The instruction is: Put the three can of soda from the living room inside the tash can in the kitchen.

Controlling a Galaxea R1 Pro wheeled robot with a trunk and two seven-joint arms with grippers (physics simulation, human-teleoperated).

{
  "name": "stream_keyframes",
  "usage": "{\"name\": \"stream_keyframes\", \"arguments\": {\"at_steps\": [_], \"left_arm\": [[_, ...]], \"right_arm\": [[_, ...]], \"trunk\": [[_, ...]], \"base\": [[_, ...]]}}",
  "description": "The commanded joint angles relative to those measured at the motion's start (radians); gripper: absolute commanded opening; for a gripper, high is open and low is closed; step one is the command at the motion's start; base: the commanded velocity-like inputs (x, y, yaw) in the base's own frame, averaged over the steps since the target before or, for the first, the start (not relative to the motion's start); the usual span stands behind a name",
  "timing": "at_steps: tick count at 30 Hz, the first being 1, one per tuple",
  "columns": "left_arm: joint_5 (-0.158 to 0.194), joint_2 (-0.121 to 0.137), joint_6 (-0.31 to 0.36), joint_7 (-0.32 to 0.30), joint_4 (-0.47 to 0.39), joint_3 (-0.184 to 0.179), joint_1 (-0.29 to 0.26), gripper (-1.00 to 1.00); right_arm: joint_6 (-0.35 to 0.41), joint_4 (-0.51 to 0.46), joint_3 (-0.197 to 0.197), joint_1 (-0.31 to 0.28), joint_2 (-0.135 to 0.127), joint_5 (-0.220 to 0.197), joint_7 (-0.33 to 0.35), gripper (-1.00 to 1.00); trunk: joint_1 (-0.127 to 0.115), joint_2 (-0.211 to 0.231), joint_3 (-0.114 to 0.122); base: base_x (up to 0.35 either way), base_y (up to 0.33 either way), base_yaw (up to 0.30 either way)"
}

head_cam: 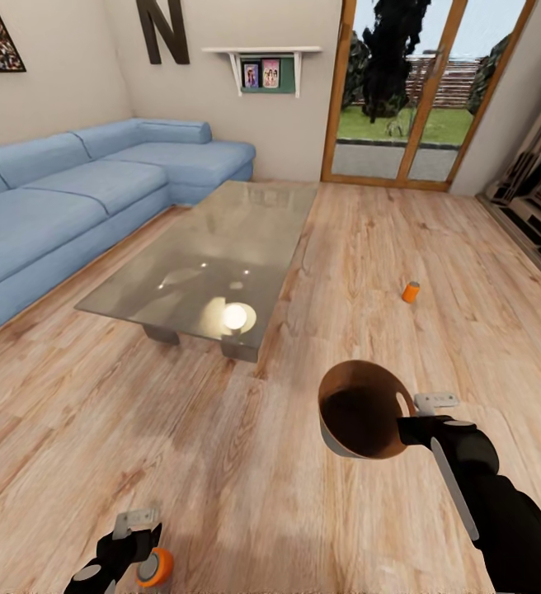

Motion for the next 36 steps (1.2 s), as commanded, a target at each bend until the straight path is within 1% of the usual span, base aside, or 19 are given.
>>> {"name": "stream_keyframes", "arguments": {"at_steps": [1,8,18,36], "left_arm": [[0.0,0.0,0.0,0.0,0.0,0.0,0.0,1.0],[0.0,0.0,0.0,0.0,0.0,0.0,0.0,1.0],[-0.001,0.0,-0.037,-0.001,0.003,0.0,0.0,1.0],[-0.002,0.0,-0.039,-0.002,0.004,-0.001,0.0,1.0]], "right_arm": [[0.0,-0.001,0.0,0.0,0.0,-0.006,0.0,-1.0],[0.0,-0.002,0.0,0.0,0.0,-0.006,0.001,-1.0],[0.0,-0.003,0.001,0.0,0.0,-0.006,0.0,-1.0],[0.0,-0.002,0.001,0.0,0.0,-0.006,0.0,-1.0]], "trunk": [[0.0,0.0,-0.002],[0.0,0.0,-0.013],[0.0,0.0,-0.029],[0.0,0.0,-0.058]], "base": [[0.0,0.0,0.0],[0.0,0.0,0.0],[0.0,0.0,0.0],[0.0,0.0,0.0]]}}
